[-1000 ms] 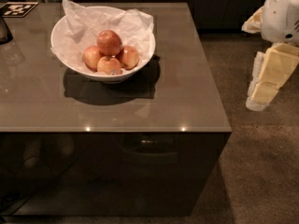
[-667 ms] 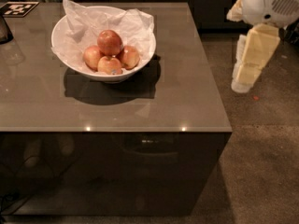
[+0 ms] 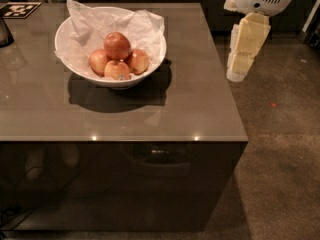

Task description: Pick apple from white bowl

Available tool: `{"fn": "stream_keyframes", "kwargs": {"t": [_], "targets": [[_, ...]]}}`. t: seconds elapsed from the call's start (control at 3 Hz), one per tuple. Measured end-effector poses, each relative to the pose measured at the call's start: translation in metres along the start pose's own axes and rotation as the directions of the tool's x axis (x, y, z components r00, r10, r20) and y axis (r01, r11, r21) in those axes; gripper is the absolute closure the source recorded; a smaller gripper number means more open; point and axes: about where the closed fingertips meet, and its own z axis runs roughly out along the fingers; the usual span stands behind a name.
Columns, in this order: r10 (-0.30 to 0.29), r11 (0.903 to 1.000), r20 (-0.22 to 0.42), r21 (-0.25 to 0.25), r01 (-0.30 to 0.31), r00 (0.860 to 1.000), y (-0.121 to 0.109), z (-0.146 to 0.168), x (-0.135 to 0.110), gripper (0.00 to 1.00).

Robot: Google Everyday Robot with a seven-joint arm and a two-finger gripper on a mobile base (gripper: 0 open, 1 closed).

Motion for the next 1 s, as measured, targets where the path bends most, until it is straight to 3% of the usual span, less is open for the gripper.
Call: {"fn": "stream_keyframes", "kwargs": {"t": [0.33,1.0], "targets": [[-0.014,0.9995,0.006,0.030,0.014,1.000,-0.009,0.005,-0.018,0.00],[-0.150,0.9887,0.037,0.010,0.150,0.988,-0.044,0.028,-0.113,0.00]]}}
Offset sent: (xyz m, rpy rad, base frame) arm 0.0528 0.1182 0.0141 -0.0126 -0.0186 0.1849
